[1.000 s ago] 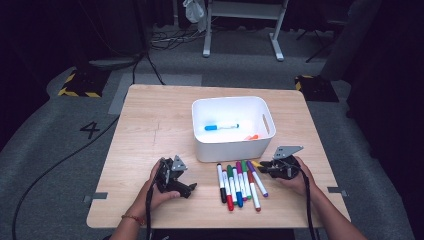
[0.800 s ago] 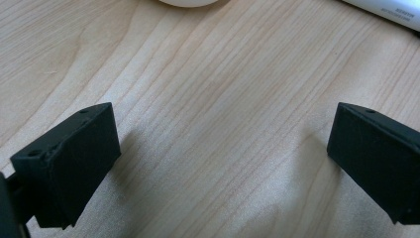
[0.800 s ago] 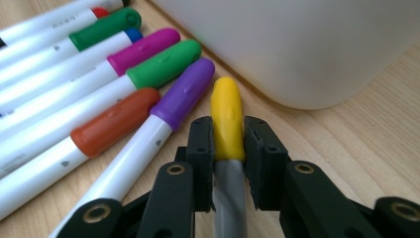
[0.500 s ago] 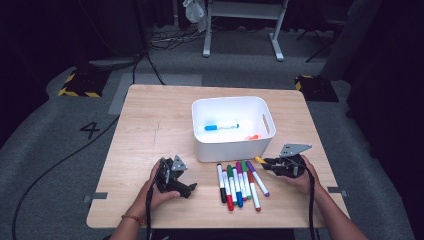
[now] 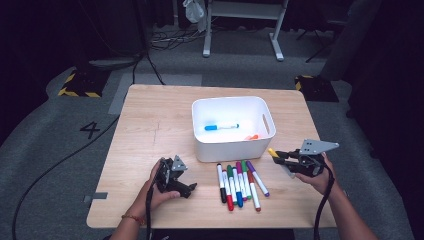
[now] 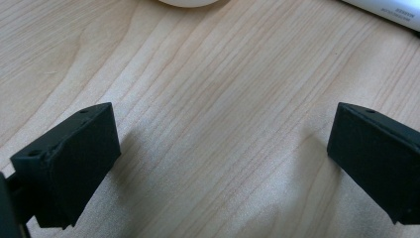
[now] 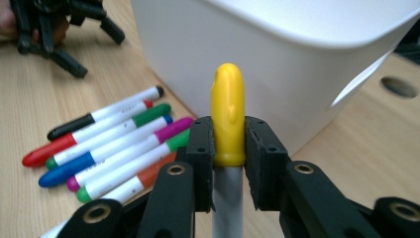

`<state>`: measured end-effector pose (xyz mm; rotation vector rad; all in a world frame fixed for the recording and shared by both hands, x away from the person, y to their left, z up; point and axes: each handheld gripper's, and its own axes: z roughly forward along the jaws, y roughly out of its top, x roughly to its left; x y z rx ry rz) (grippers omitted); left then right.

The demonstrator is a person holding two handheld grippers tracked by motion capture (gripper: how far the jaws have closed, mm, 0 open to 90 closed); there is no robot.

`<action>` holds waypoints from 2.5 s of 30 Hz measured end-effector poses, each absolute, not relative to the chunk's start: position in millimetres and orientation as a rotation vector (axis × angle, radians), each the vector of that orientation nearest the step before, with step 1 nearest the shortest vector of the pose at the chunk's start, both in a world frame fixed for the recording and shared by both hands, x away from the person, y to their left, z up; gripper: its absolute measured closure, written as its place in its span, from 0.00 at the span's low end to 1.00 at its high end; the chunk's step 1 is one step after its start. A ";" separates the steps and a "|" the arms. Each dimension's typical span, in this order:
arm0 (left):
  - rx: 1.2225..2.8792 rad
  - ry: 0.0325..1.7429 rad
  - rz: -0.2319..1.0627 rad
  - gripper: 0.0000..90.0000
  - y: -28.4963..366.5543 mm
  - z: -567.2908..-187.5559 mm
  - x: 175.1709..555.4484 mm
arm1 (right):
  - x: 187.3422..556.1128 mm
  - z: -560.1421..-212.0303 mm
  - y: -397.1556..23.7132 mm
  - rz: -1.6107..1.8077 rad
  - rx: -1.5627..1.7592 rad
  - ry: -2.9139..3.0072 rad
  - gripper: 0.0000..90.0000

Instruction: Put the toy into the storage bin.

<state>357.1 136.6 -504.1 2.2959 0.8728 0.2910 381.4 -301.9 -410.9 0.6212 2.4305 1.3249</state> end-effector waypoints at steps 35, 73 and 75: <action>2.296 0.872 0.291 0.00 136.6 -504.1 357.2 | 427.0 -287.9 -257.5 1.367 0.447 2.324 0.83; 2.296 0.872 0.291 0.00 136.7 -504.1 357.2 | 458.9 -356.9 -158.4 0.922 0.245 2.705 0.83; 2.296 0.872 0.290 0.00 136.7 -504.2 357.2 | 460.0 -358.7 -157.2 0.911 0.253 2.717 0.83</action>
